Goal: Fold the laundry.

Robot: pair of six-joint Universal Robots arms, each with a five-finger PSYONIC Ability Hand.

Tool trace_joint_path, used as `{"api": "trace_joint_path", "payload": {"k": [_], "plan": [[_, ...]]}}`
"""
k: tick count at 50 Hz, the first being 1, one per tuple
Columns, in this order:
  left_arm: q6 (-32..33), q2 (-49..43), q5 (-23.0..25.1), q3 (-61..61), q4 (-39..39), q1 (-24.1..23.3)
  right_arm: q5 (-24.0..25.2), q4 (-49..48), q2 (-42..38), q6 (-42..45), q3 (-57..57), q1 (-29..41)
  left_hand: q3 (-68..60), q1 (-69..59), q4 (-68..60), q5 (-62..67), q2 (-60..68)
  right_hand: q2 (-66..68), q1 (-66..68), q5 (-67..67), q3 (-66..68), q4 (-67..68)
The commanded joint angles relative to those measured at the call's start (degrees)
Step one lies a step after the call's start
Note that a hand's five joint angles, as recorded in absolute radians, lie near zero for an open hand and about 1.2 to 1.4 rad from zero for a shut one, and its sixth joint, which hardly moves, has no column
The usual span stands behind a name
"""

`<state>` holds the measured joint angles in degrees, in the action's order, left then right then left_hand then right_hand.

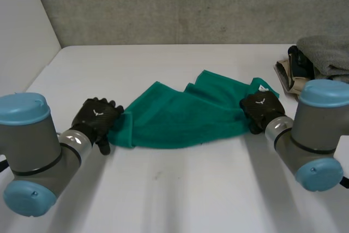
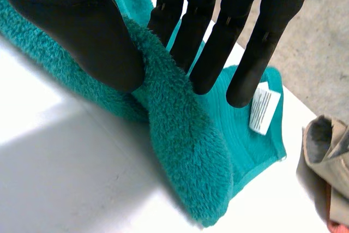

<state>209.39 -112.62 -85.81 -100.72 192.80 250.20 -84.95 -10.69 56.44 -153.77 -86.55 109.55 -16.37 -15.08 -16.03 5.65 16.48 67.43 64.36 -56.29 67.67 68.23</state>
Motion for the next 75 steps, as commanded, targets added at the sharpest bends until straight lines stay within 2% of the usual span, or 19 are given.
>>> {"api": "trace_joint_path", "payload": {"k": [1,9,16,21,22,23,26,33,38,41,45,47,56,63,67,68,69,70,75], "plan": [[1.0,-0.7,2.0,0.8,-1.7,1.0,2.9,3.8,0.2,-1.0,0.6,-1.6,3.4,2.2,3.1,-2.7,-3.6,12.6,15.6,-13.7,12.3,11.8],[2.2,-3.5,2.2,3.0,-2.1,1.3,3.0,3.7,0.5,-1.4,0.6,-1.8,6.4,5.1,6.0,-5.6,-6.5,12.6,15.6,-13.7,12.3,11.8],[2.9,-7.7,3.5,6.9,-2.2,1.4,3.0,3.7,0.5,-1.5,0.6,-1.9,-3.4,-4.7,-3.8,4.1,3.3,12.6,15.6,-13.7,12.3,11.8],[4.2,-9.3,3.9,8.5,-2.1,1.7,2.9,3.9,0.7,-1.5,0.6,-2.1,-35.5,-36.8,-35.8,36.2,35.4,12.6,15.6,-13.7,12.3,11.8],[4.7,-9.0,4.2,8.8,-2.1,1.5,2.9,4.1,0.9,-1.6,0.5,-2.2,-56.0,-57.3,-56.4,56.8,55.9,12.6,15.6,-13.7,12.3,11.8],[4.8,-8.7,4.4,9.0,-2.1,1.5,2.8,4.2,1.3,-1.6,0.4,-2.4,-63.6,-64.8,-63.9,64.3,63.4,12.6,15.6,-13.7,12.3,11.8],[4.7,-6.8,4.6,9.5,-2.2,0.9,2.7,5.1,3.1,-1.7,-0.3,-2.9,-63.6,-64.9,-64.0,64.4,63.5,12.6,15.6,-13.7,12.3,11.8],[1.6,4.8,2.8,9.1,-5.3,0.3,3.4,12.4,14.6,0.1,-1.1,-7.0,-63.6,-64.9,-64.0,64.4,63.5,12.6,15.6,-13.7,12.3,11.8],[-7.1,20.4,2.4,9.2,-7.7,0.2,8.9,15.9,23.3,5.9,5.0,-11.5,-63.6,-64.9,-64.0,64.4,63.5,12.6,15.6,-13.7,12.3,11.8],[-11.2,25.5,3.0,9.4,-8.1,0.1,11.2,15.7,23.3,5.9,9.4,-11.2,-63.6,-64.9,-64.0,64.4,63.5,12.6,15.6,-13.7,12.3,11.8],[-16.4,28.6,4.7,9.4,-8.2,-0.1,13.4,15.4,19.1,3.6,16.7,-9.6,-63.6,-64.9,-64.0,64.4,63.5,12.6,15.6,-13.7,12.3,11.8],[-18.0,27.5,4.9,9.6,-8.4,-0.4,13.5,14.6,13.6,2.8,20.8,-7.3,-63.6,-64.9,-64.0,64.4,63.5,12.6,15.6,-13.7,12.3,11.8],[-15.9,22.5,0.6,9.4,-8.7,-0.9,13.6,4.4,-7.7,3.7,34.8,0.1,-63.6,-64.9,-64.0,64.4,63.5,12.6,15.6,-13.7,12.3,11.8],[-15.1,21.6,-1.6,9.0,-9.4,-3.5,12.5,-5.8,-23.6,5.8,41.8,3.7,-63.6,-64.9,-64.0,64.4,63.5,12.6,15.6,-13.7,12.3,11.8],[-15.0,21.8,-2.2,9.4,-10.2,-4.5,9.2,-12.2,-26.3,6.3,45.2,4.2,-63.6,-64.9,-64.0,64.4,63.5,-8.6,-5.5,7.4,-8.8,-9.4],[-15.0,22.0,-2.3,9.4,-10.4,-4.6,7.9,-12.9,-26.4,6.1,45.8,4.2,-63.6,-64.9,-64.0,64.4,63.5,-18.8,-15.7,17.7,-19.0,-19.6],[-15.0,22.7,-2.3,9.6,-10.8,-4.5,4.4,-14.6,-25.9,5.4,46.6,4.4,-63.6,-64.9,-64.0,64.4,63.5,-46.7,-43.6,45.6,-47.0,-47.5],[-15.1,23.1,-2.3,9.7,-11.0,-4.5,3.0,-14.9,-25.2,5.0,46.9,4.5,-63.6,-64.9,-64.0,64.4,63.5,-57.0,-53.9,55.9,-57.2,-57.8],[-15.2,25.2,-1.9,11.2,-11.0,-3.8,-6.2,-11.8,-17.4,1.0,44.6,5.6,-63.6,-64.9,-64.0,64.4,63.5,-57.4,-54.4,56.3,-57.7,-58.2]]}}
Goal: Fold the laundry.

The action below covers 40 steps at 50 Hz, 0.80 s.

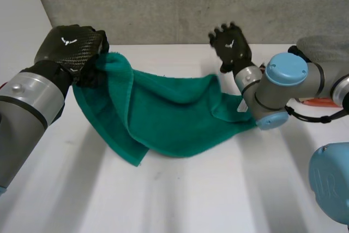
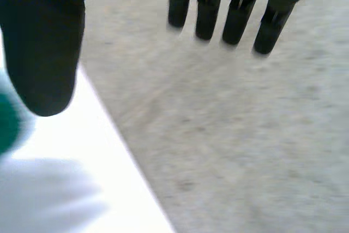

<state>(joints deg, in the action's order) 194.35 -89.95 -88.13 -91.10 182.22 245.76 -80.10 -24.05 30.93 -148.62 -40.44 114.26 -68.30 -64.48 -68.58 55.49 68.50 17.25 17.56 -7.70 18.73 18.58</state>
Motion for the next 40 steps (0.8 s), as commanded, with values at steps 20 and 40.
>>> {"api": "trace_joint_path", "payload": {"k": [20,40], "plan": [[-0.3,-0.3,-0.5,14.6,-3.9,-4.1,2.0,35.2,37.0,-30.5,-47.1,2.5,-11.7,-15.5,-11.4,14.5,11.5,-4.6,-4.9,5.0,-6.0,-5.9],[-0.8,-1.5,-3.2,18.3,-6.5,-6.0,-10.2,10.3,18.2,-38.5,-39.5,10.5,-11.7,-15.5,-11.4,14.5,11.5,45.2,44.9,-44.7,43.7,43.8]]}}
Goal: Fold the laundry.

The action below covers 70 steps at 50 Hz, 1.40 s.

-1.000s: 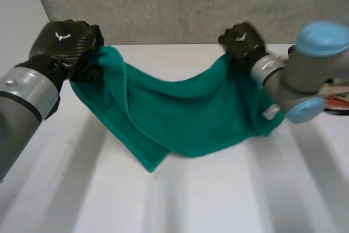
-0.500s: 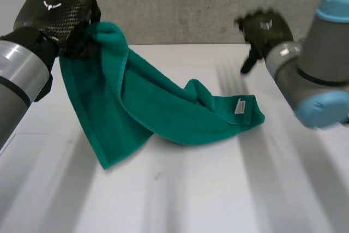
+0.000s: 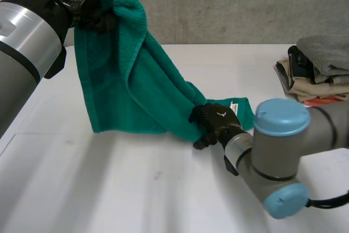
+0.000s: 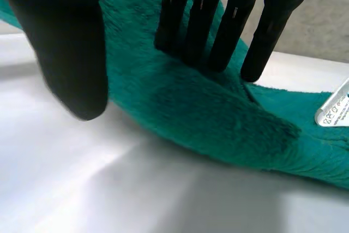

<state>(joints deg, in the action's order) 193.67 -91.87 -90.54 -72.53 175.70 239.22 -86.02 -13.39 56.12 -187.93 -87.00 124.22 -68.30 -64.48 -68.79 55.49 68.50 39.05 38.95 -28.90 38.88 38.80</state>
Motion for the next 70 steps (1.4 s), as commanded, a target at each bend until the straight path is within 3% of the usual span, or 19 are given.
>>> {"api": "trace_joint_path", "payload": {"k": [1,2,8,12,15,17,21,26,32,36,40,46,49,53,63,70], "plan": [[-0.2,0.4,-1.0,-0.3,0.0,0.6,-4.7,-0.2,-7.6,1.1,7.8,0.6,-11.7,-15.5,-11.2,14.5,11.5,29.8,29.9,-29.9,29.9,30.0],[-0.2,0.4,-1.2,-0.5,0.1,1.0,-5.5,0.0,-8.3,1.6,8.9,0.7,-11.7,-15.5,-11.2,14.5,11.5,40.8,40.9,-41.0,41.0,41.1],[-0.9,0.4,-2.1,-1.3,0.1,3.9,-6.2,2.6,-5.5,4.8,8.8,0.1,-11.7,-15.5,-11.2,14.5,11.5,40.9,41.0,-41.1,41.1,41.2],[-1.7,0.4,-1.8,-3.3,0.0,7.7,-4.0,6.8,2.9,9.6,7.2,-4.3,-11.7,-15.5,-11.2,14.5,11.5,40.9,41.0,-41.1,41.1,41.2],[-1.6,0.1,-0.6,-5.6,-0.4,10.6,0.4,12.1,9.3,15.8,7.3,-8.5,-11.7,-15.5,-11.2,14.5,11.5,40.9,41.0,-41.1,41.1,41.2],[-1.5,-0.9,1.3,-7.5,-1.0,12.0,4.8,19.4,13.1,23.1,9.1,-11.2,-11.7,-15.5,-11.2,14.5,11.5,40.9,41.0,-41.1,41.1,41.2],[-1.0,-5.3,4.7,-11.0,-1.4,13.8,7.9,33.9,15.4,36.2,14.9,-15.6,-11.7,-15.5,-11.2,14.5,11.5,40.9,41.0,-41.1,41.1,41.2],[-0.8,-11.9,7.6,-12.5,-1.2,15.4,8.4,45.9,14.5,42.1,20.6,-16.0,-11.7,-15.5,-11.2,14.5,11.5,40.9,41.0,-41.1,41.1,41.2],[-0.3,-21.0,8.8,-11.2,0.5,15.3,7.2,42.3,5.8,41.3,26.4,-14.1,-11.7,-15.5,-11.2,14.5,11.5,40.9,41.0,-41.1,41.1,41.2],[-0.3,-27.7,7.1,-3.9,5.3,15.5,4.2,39.2,-3.1,42.5,33.2,-13.6,-11.7,-15.5,-11.2,14.5,11.5,40.9,41.0,-41.1,41.1,41.2],[-0.8,-29.0,6.7,6.3,9.9,16.1,3.7,33.2,-7.4,48.4,43.0,-13.8,-11.7,-15.5,-11.2,14.5,11.5,40.9,41.0,-41.1,41.1,41.2],[-3.6,-25.6,6.7,19.0,22.5,17.5,4.2,19.2,-6.9,50.6,55.9,-15.0,-11.7,-15.5,-11.2,14.5,11.5,40.9,41.0,-41.1,41.1,41.2],[-7.2,-22.9,5.6,22.2,28.7,17.9,6.4,12.4,-3.8,46.3,56.1,-15.4,-11.7,-15.5,-11.2,14.5,11.5,40.9,41.0,-41.1,41.1,41.2],[-10.3,-21.7,3.7,22.3,30.1,18.0,10.2,7.7,-0.1,42.1,52.6,-17.1,-11.7,-15.5,-11.2,14.5,11.5,40.9,41.0,-41.1,41.1,41.2],[-10.7,-21.8,3.3,7.7,25.5,18.5,17.8,15.5,1.7,42.7,44.8,-19.4,-11.7,-15.5,-11.2,14.5,11.5,40.9,41.0,-41.1,41.1,41.2],[-8.0,-25.9,4.9,-4.3,25.9,19.4,19.6,28.2,-4.4,50.2,41.5,-19.1,-11.7,-15.5,-11.2,14.5,11.5,40.9,41.0,-41.1,41.1,41.2]]}}
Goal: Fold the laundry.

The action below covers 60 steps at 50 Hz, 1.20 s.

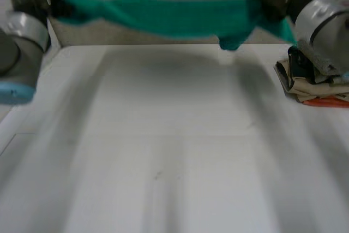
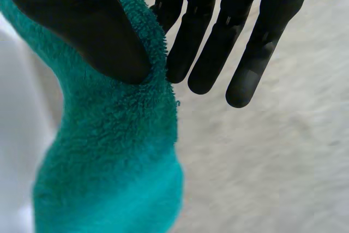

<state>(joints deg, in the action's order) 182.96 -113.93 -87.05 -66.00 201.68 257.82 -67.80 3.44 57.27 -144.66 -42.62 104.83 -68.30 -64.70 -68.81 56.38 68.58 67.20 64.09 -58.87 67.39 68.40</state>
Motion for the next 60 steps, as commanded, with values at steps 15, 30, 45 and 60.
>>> {"api": "trace_joint_path", "payload": {"k": [15,30,45,60], "plan": [[15.2,-10.5,1.9,-15.7,-6.8,1.5,-4.5,10.7,-18.3,14.2,-10.2,3.0,-8.7,-12.3,-8.2,10.6,8.4,-9.7,-6.6,11.4,-9.9,-10.9],[14.0,-2.3,3.8,-18.6,-7.3,2.6,-6.7,-2.5,2.4,-14.0,-32.8,-3.0,-8.0,-11.6,-7.5,9.9,7.7,-57.2,-54.1,58.9,-57.4,-58.4],[12.6,-0.2,4.5,-18.6,-7.4,2.2,-0.2,6.5,0.7,-10.8,-39.8,-8.1,-8.0,-11.6,-7.5,9.9,7.7,-31.4,-28.3,33.1,-31.6,-32.6],[12.6,-0.3,4.3,-18.4,-7.4,1.7,-0.8,1.0,-7.4,-2.5,-33.1,-7.5,-7.7,-11.3,-7.2,9.6,7.4,-36.7,-33.6,38.4,-36.9,-37.9]]}}
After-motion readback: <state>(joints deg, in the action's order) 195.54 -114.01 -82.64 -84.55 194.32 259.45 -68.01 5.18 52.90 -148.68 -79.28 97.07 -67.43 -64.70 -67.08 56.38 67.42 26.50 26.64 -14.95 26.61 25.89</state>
